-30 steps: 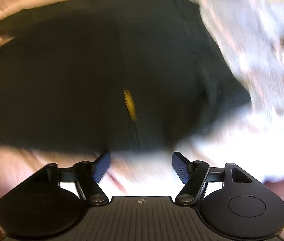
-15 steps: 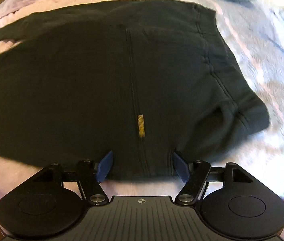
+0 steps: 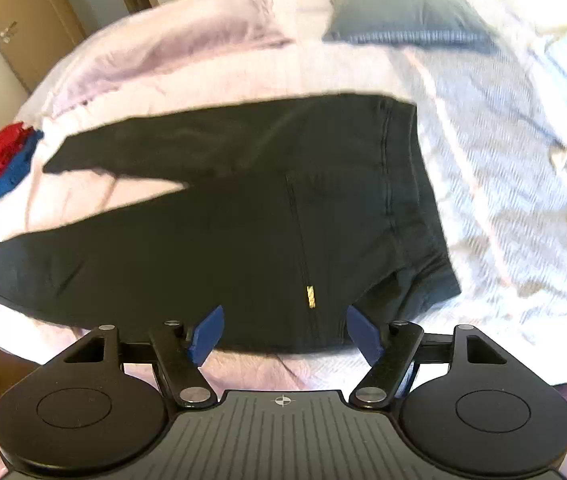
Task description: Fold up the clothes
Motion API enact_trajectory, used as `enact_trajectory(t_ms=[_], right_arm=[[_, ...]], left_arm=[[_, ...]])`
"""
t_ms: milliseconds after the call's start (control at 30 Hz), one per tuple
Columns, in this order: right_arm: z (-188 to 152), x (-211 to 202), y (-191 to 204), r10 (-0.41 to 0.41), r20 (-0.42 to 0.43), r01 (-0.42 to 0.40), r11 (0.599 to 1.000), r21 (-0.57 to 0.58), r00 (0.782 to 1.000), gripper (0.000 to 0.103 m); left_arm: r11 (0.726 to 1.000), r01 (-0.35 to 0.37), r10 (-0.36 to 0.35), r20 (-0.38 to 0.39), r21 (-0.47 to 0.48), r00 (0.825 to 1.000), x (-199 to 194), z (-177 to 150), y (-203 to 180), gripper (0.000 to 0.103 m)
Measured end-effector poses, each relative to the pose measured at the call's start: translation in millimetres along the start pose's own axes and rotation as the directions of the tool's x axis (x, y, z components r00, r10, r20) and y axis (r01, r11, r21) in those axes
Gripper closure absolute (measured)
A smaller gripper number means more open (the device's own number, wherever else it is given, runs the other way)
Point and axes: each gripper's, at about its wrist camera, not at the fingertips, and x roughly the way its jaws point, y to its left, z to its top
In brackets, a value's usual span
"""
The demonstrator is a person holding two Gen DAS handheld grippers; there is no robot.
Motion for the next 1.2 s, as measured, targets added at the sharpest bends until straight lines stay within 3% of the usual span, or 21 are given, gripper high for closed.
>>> enact_trajectory(t_ms=[200,567,1200], right_arm=[[-2.2,-36.3,1.4,-0.003,0.02,0.003,1.0,0.013,1.0,0.031],[-28.2,-48.8,-1.3,-0.01,-0.041,0.01,1.0,0.003,0.999,0.03],[-24.4,-54.4,3.3,0.013,-0.056,-0.014,1.0,-0.021,0.998,0.03]], left_arm=[[1.0,0.005,-0.005,0.021,0.017,1.0,-16.6,10.6,-11.6,0.073],[0.999,-0.009,0.008,0.003,0.035,1.0,-32.7,-13.8,-11.6,0.069],[0.998,-0.067,0.068,-0.014,0.013,0.998,-42.0,-24.1,7.7,0.068]])
